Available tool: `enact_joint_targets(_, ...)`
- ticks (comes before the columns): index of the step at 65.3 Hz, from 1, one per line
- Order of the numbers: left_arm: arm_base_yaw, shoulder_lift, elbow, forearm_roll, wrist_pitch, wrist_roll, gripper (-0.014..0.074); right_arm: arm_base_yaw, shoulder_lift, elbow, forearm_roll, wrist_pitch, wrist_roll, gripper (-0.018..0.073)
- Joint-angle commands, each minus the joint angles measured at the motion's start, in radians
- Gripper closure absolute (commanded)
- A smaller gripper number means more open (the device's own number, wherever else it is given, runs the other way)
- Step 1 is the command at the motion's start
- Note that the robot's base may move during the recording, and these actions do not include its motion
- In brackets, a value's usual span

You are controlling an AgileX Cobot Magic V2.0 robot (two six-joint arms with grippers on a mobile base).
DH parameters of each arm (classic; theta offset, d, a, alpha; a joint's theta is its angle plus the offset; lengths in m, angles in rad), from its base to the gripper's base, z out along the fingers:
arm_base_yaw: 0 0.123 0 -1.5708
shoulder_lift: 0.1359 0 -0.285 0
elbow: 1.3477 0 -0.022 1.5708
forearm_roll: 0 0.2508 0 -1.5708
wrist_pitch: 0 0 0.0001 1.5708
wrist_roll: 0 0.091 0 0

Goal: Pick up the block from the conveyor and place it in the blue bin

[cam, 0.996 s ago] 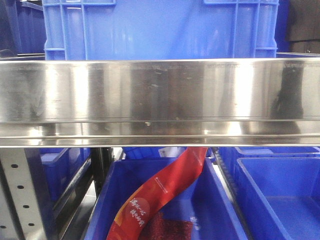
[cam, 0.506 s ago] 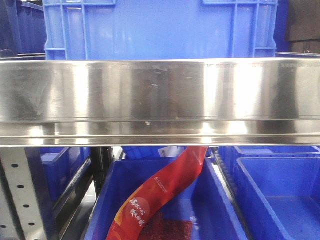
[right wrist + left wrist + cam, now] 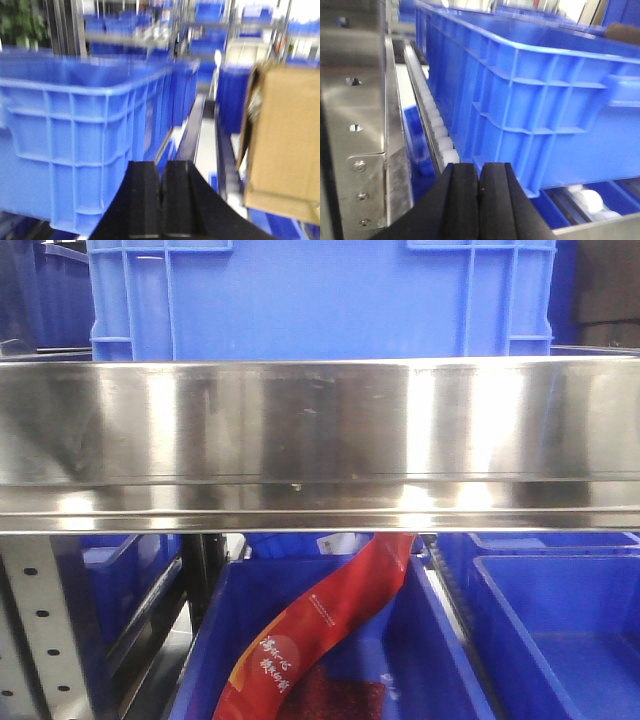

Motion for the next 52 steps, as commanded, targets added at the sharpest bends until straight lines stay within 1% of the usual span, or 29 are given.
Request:
enact_joint_targets(1, 0.006, -0.066, 0.018, -0.008, -0.011, -0.004, 0.0707, -0.005, -0.066, 0.007, 0.0, 0.007, 0.0, 0.0721)
enact_joint_targets(15, 0.006, -0.145, 0.02, -0.008, -0.013, -0.004, 0.0707, -0.005, -0.155, 0.007, 0.0, -0.013, 0.0, 0.0721)
enact_joint_targets(43, 0.006, -0.152, 0.02, -0.008, -0.015, -0.004, 0.0707, -0.005, -0.163, 0.014, 0.0, -0.021, 0.0, 0.0721)
enact_joint_targets(48, 0.006, -0.152, 0.02, -0.008, -0.015, -0.004, 0.0707, -0.035, -0.188, 0.043, 0.0, 0.014, 0.0, 0.0721)
enact_joint_targets(52, 0.006, -0.152, 0.02, -0.008, -0.015, -0.004, 0.0707, -0.081, -0.223, 0.099, 0.0, 0.024, 0.0, 0.0721)
